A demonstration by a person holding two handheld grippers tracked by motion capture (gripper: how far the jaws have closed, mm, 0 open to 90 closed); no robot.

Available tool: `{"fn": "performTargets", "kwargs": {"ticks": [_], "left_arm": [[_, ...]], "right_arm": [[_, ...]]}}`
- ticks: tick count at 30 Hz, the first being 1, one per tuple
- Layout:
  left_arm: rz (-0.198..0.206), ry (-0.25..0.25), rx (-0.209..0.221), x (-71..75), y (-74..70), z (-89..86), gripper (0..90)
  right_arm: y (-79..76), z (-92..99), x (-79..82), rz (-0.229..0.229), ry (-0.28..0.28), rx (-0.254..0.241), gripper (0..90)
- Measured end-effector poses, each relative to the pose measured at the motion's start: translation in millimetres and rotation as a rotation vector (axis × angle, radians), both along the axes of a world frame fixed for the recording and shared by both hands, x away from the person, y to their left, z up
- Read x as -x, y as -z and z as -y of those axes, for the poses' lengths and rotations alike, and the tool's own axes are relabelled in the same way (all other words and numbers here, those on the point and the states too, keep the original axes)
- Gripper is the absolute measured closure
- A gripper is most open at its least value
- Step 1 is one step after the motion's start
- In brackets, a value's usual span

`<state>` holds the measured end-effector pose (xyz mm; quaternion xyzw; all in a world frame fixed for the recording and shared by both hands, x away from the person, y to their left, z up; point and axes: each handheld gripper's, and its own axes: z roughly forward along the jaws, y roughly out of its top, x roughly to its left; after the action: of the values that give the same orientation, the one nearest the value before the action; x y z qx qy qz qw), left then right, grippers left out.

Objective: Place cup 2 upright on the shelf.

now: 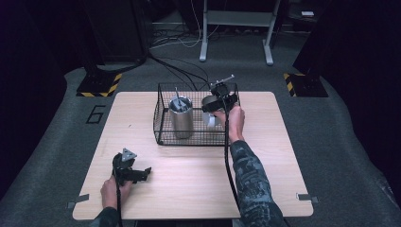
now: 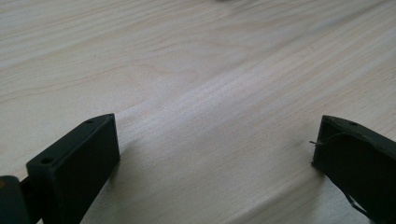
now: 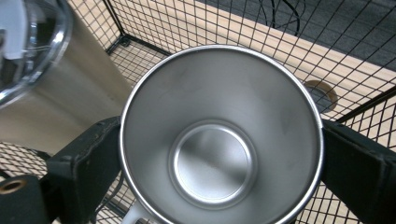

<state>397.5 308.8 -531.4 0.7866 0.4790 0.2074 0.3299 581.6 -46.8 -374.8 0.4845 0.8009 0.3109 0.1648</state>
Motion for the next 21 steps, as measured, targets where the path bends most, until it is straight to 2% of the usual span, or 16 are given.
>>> {"fn": "performTargets", "kwargs": {"ticks": [4,6,12,13,14,18,19,20,21], "left_arm": [[0.002,-0.004,0.006,0.0,0.2,0.4,0.3],[-0.001,0.002,-0.004,-0.1,-0.2,-0.3,0.3],[0.003,-0.005,0.006,0.0,0.3,0.5,0.3],[-0.001,0.004,-0.006,-0.1,-0.2,-0.4,0.3],[0.001,-0.003,0.007,0.0,0.2,0.4,0.3],[-0.005,0.008,-0.008,-0.1,-0.5,-0.7,0.3],[0.001,-0.003,0.007,0.0,0.2,0.3,0.3],[-0.004,0.0,0.001,0.0,-0.2,0.0,0.3],[-0.003,0.005,-0.005,0.0,-0.3,-0.4,0.3]], "right_arm": [[5.4,1.0,-3.3,-0.007,0.012,-0.008,5.5],[7.4,1.1,-4.4,-0.014,0.014,-0.004,5.5],[17.4,0.0,-7.5,-0.016,0.023,0.014,5.5],[19.1,0.2,-8.6,-0.017,0.026,0.014,5.5],[20.0,0.4,-9.4,-0.022,0.026,0.017,5.5],[25.5,0.6,-11.9,-0.032,0.022,0.023,5.5],[27.1,-0.8,-12.1,-0.032,0.023,0.017,5.5],[28.8,-1.5,-12.6,-0.033,0.016,0.034,5.5],[30.1,-3.6,-12.3,-0.04,0.031,0.019,5.5]]}}
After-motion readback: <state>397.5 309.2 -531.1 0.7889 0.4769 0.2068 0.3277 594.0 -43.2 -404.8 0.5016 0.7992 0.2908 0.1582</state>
